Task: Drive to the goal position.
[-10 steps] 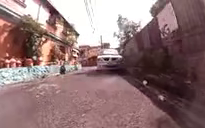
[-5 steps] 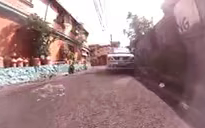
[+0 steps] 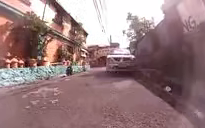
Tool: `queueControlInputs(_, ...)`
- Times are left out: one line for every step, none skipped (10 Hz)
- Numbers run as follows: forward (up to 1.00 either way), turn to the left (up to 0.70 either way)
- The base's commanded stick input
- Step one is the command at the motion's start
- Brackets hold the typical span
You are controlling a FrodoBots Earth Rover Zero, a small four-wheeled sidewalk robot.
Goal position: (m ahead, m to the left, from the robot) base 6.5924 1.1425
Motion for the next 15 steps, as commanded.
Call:
queueControlInputs(0.7, 0.1)
queueControlInputs(0.7, 0.0)
queueControlInputs(0.7, 0.0)
queueControlInputs(0.7, 0.0)
queueControlInputs(0.7, 0.0)
queueControlInputs(0.7, 0.0)
queueControlInputs(0.7, 0.0)
queueControlInputs(0.7, 0.0)
queueControlInputs(0.7, 0.0)
queueControlInputs(0.7, 0.0)
queueControlInputs(0.7, 0.0)
queueControlInputs(0.7, 0.0)
queueControlInputs(0.7, 0.0)
queueControlInputs(0.7, 0.0)
queueControlInputs(0.7, 0.0)
